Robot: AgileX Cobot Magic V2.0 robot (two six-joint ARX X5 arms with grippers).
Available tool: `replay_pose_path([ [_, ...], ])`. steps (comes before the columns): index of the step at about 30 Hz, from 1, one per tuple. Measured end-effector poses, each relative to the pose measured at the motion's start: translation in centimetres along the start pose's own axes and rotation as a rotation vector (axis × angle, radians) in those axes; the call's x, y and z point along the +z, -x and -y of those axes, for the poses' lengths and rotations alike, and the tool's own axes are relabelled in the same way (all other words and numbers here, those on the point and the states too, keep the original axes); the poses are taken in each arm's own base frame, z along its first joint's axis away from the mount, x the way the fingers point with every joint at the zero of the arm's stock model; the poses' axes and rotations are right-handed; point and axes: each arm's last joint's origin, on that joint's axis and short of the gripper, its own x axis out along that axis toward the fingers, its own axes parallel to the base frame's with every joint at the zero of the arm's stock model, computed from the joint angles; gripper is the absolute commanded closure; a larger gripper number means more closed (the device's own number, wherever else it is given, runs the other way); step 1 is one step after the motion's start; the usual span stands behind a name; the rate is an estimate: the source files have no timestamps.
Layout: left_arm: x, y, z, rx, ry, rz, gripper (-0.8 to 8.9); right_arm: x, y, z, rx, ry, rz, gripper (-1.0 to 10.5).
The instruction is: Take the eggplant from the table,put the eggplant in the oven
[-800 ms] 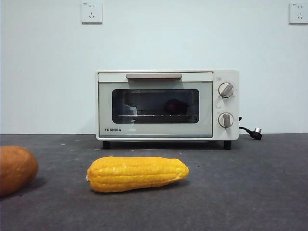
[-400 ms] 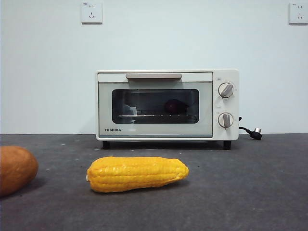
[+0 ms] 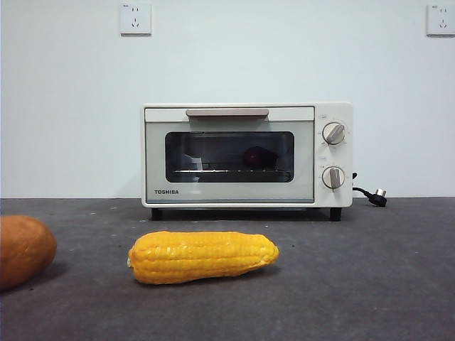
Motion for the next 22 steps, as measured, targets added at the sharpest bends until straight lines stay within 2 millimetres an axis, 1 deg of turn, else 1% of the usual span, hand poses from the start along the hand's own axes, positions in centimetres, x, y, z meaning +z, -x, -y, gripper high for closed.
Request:
replay_pose_path([
  [4,0.0,0.0,0.0,0.0,0.0,0.0,8.17,-2.0,-1.1,-0.1,-0.015,-0.002,0.043,9.5],
  [9,0.0,0.0,0.0,0.0,0.0,0.0,8.17,-5.2,-3.4,-0.3,-0.019,-0.001,0.064,9.5],
  [17,0.0,0.0,0.0,0.0,0.0,0.0,8.18,-11.4,-8.0,-0.5,-0.031,0.0,0.074,9.5],
  [22,0.0,0.0,0.0,0.0,0.0,0.0,8.17,-15.0,-10.2,-0.5,-0.056,-0.005,0.079,9.5],
])
